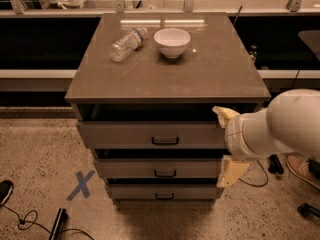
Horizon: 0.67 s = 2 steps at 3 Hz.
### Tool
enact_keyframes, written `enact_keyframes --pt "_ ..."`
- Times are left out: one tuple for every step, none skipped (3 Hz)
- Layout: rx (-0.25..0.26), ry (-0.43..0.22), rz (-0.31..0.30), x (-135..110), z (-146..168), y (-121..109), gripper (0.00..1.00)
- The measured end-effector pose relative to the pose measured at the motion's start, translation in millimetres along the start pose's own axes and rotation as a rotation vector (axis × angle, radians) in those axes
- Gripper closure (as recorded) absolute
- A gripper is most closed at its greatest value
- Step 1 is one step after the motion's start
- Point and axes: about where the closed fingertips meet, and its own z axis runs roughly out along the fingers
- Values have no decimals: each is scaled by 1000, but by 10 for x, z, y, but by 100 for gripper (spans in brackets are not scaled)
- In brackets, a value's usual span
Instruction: Open top drawer
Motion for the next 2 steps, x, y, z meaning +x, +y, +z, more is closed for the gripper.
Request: enact_keyframes --pt "49 7 -13 16 -19 -112 0" --pt "47 7 -13 14 -20 -110 0"
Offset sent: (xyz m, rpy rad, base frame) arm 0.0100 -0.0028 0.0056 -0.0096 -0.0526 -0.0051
